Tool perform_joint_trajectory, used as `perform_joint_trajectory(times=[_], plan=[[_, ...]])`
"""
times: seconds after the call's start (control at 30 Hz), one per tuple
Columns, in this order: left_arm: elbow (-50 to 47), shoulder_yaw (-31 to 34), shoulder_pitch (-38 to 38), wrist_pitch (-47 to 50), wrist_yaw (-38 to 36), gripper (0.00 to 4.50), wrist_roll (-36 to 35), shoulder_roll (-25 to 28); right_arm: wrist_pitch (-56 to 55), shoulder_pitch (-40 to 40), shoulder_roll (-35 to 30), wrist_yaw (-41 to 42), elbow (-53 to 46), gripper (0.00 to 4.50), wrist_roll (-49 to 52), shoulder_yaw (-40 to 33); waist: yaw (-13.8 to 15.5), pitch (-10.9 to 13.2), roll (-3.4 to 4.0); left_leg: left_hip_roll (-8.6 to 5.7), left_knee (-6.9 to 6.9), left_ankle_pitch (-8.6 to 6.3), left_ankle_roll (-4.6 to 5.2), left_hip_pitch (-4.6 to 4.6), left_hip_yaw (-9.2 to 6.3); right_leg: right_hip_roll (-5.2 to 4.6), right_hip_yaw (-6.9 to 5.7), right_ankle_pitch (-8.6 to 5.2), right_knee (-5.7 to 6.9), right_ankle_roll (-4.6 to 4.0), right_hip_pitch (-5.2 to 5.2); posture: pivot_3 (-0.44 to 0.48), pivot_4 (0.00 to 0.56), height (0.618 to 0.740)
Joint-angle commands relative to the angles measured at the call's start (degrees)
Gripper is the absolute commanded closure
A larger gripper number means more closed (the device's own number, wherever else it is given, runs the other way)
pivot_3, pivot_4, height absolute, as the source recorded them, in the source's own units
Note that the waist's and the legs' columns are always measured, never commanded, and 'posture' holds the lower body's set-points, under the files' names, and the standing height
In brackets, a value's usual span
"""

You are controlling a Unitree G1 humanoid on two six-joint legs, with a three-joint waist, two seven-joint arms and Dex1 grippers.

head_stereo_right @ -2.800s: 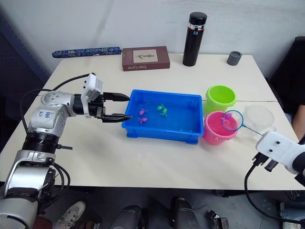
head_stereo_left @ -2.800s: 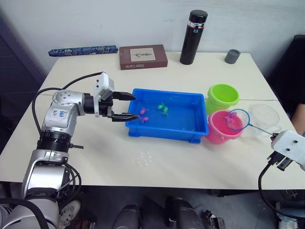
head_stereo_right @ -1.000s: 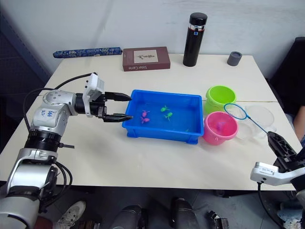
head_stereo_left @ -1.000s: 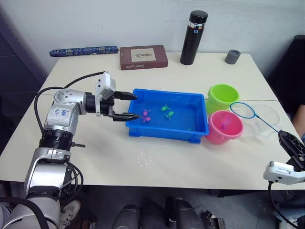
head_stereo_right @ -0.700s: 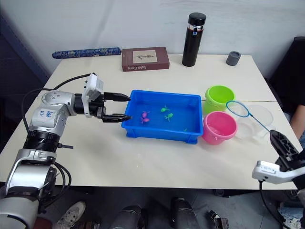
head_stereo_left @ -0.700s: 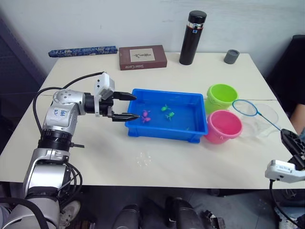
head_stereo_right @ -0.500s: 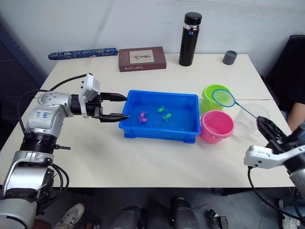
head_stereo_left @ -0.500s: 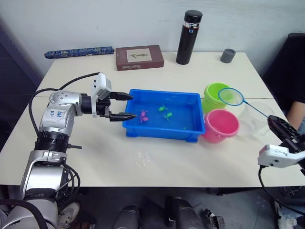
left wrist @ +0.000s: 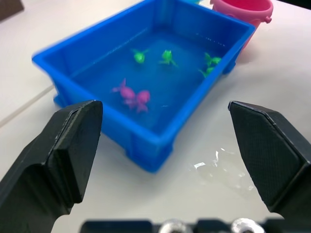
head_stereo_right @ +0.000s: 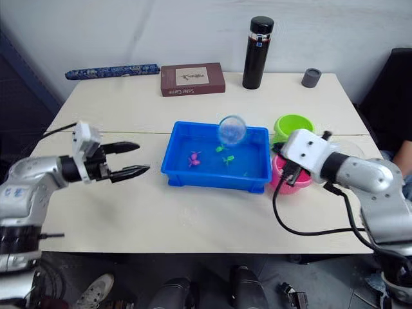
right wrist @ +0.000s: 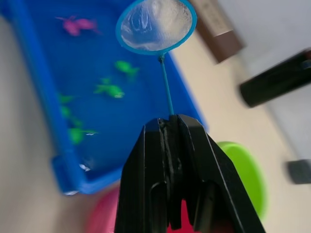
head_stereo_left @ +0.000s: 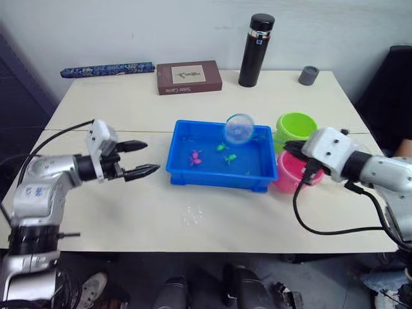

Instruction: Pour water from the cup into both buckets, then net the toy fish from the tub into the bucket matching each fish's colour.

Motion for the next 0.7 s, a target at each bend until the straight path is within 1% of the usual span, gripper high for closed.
perform_joint_trajectory(times=[0.03, 0.1, 0.17, 0.27, 0.4, 0.7], plan=[[-9.46, 4.36, 4.75, 2.92, 5.20, 0.04, -3.23, -0.96, 9.53, -2.50, -1.10, 1.47, -2.51, 4.50, 2.86, 2.42, 0.31, 0.00, 0.00, -0.03, 0.00, 0.00, 0.00, 0.00, -0.01, -0.03, 0.00, 0.00, 0.01, 0.00, 0.00, 0.000, 0.150, 0.740], [-12.92, 5.37, 7.62, 4.42, 7.81, 0.04, -4.48, -2.04, 12.96, -3.59, -1.04, 1.31, -2.66, 4.50, 3.07, 4.36, 0.44, 0.00, 0.00, -0.03, 0.00, 0.00, 0.00, 0.01, 0.00, -0.04, 0.01, 0.00, 0.00, 0.00, 0.00, 0.000, 0.150, 0.740], [-16.12, 5.80, 10.01, 5.79, 10.55, 0.04, -5.72, -3.68, 15.80, -5.42, 0.46, 0.21, -2.10, 4.50, 2.86, 7.01, 0.50, 0.00, 0.00, -0.03, -0.01, 0.00, 0.00, 0.02, 0.00, -0.04, 0.01, -0.01, -0.01, -0.01, 0.00, 0.000, 0.150, 0.740], [-18.57, 5.43, 11.48, 6.80, 12.96, 0.04, -6.66, -5.05, 19.32, -7.32, 1.83, -0.35, -1.80, 4.50, 3.41, 9.27, 0.53, 0.00, 0.00, -0.04, -0.01, 0.00, -0.03, 0.03, 0.01, -0.04, 0.01, -0.01, -0.01, -0.02, 0.00, 0.000, 0.150, 0.740], [-19.36, 4.76, 11.62, 6.87, 14.44, 0.04, -7.26, -5.40, 22.82, -10.18, 3.99, -1.73, 0.30, 4.50, 2.75, 12.92, 0.38, 0.00, 0.00, -0.04, -0.01, 0.01, -0.05, 0.05, 0.01, -0.03, 0.00, -0.03, -0.01, -0.04, -0.01, 0.000, 0.150, 0.740], [-19.84, 4.14, 11.89, 6.31, 15.33, 0.04, -8.07, -5.21, 31.16, -16.40, 8.21, -4.11, 3.23, 4.50, 2.90, 18.13, 0.14, 0.00, 0.00, -0.05, -0.03, 0.01, -0.05, 0.02, 0.01, -0.03, -0.02, -0.03, -0.02, -0.05, -0.02, 0.000, 0.150, 0.740]])
